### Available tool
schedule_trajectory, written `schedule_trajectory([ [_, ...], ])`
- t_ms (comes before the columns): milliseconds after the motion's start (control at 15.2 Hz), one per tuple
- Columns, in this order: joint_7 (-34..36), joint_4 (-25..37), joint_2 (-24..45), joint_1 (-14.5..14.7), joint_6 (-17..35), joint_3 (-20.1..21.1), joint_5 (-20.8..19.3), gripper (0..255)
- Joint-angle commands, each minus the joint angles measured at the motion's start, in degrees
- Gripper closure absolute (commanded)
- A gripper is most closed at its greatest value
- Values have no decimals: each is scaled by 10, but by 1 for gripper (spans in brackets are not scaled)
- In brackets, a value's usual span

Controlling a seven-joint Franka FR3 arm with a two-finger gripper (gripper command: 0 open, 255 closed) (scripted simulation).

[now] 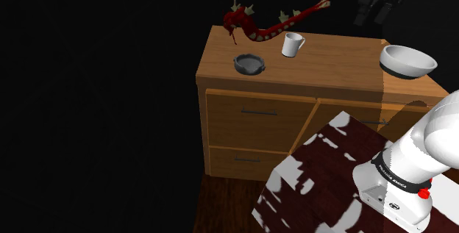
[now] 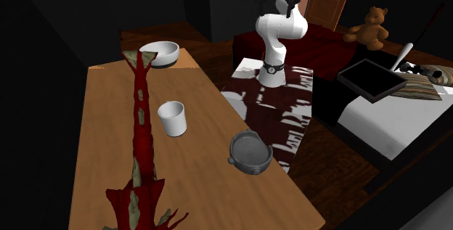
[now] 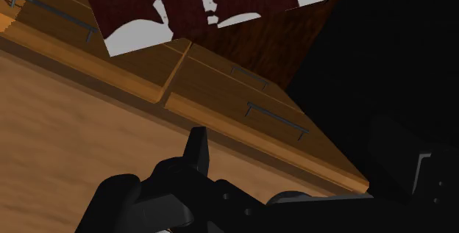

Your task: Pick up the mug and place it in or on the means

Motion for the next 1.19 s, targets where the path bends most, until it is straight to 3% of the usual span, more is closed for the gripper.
schedule_trajectory([
  [0,0,0,0,0,0,0,0,0],
  [528,-69,3,126,-5,122,-47,-40,0],
  [1122,-143,65,301,-7,236,-94,-54,0],
])
